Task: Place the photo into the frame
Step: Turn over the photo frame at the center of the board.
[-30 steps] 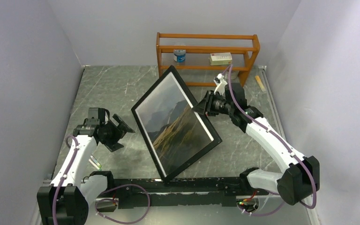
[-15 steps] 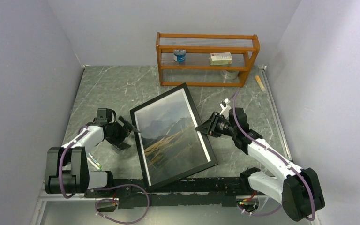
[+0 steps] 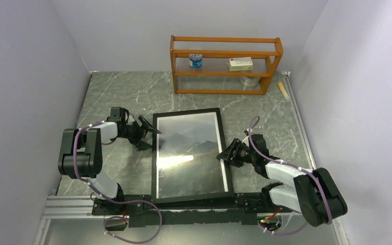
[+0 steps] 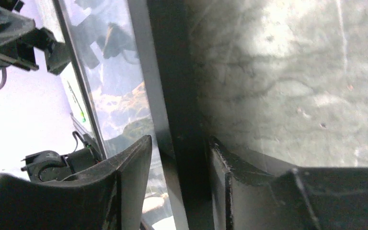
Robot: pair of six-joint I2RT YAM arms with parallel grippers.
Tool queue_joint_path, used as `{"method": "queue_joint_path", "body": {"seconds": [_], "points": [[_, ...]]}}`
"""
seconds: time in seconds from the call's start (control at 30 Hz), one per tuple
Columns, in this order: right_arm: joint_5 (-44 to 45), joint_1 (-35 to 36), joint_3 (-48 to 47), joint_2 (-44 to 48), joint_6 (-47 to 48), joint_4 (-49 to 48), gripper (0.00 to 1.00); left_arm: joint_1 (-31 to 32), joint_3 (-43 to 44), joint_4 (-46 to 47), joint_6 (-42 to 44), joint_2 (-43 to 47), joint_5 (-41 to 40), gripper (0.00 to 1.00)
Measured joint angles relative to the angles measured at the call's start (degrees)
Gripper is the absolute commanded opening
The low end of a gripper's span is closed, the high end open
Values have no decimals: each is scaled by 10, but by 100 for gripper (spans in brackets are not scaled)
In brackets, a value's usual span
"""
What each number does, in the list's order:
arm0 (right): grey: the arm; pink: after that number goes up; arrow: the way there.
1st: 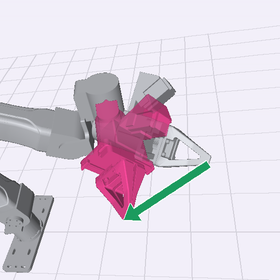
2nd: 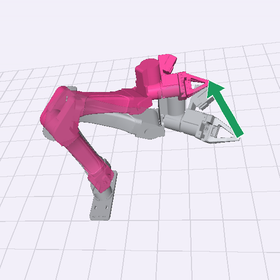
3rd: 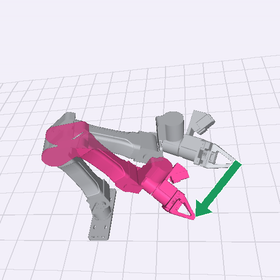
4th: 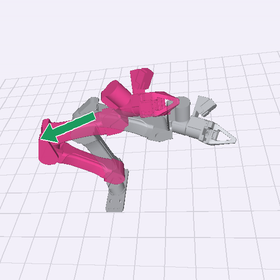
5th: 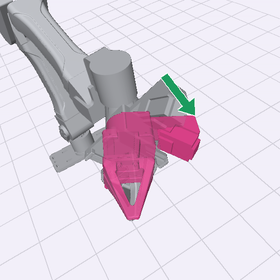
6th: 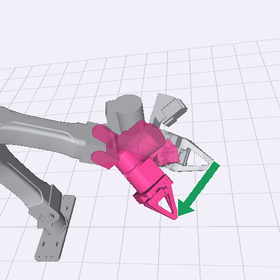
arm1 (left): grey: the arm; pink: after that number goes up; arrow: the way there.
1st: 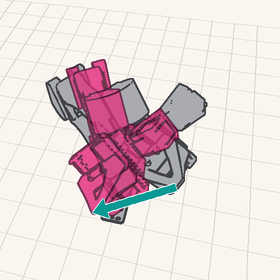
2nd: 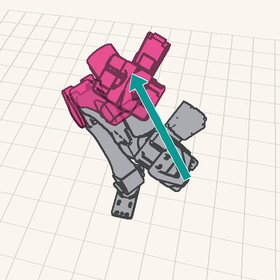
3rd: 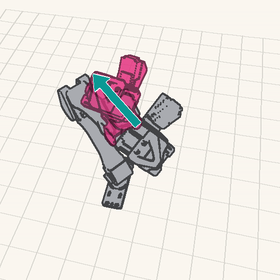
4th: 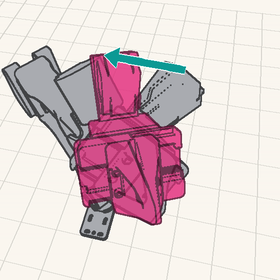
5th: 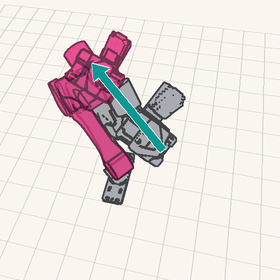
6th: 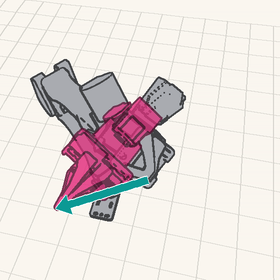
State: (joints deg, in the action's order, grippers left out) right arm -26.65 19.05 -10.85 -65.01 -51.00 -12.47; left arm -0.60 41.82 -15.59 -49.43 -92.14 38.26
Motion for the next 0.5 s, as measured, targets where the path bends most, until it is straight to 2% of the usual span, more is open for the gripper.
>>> {"method": "queue_joint_path", "body": {"seconds": [0.13,0.27,0.5], "points": [[-22,-6,-11,-50,-7,-53,56,-1,43,12,13,-43,13,87],[-33,-8,-43,-98,-10,-71,67,-3,84,29,18,-80,19,86],[20,-7,-124,-122,25,5,83,0,151,10,28,-120,14,86]]}}
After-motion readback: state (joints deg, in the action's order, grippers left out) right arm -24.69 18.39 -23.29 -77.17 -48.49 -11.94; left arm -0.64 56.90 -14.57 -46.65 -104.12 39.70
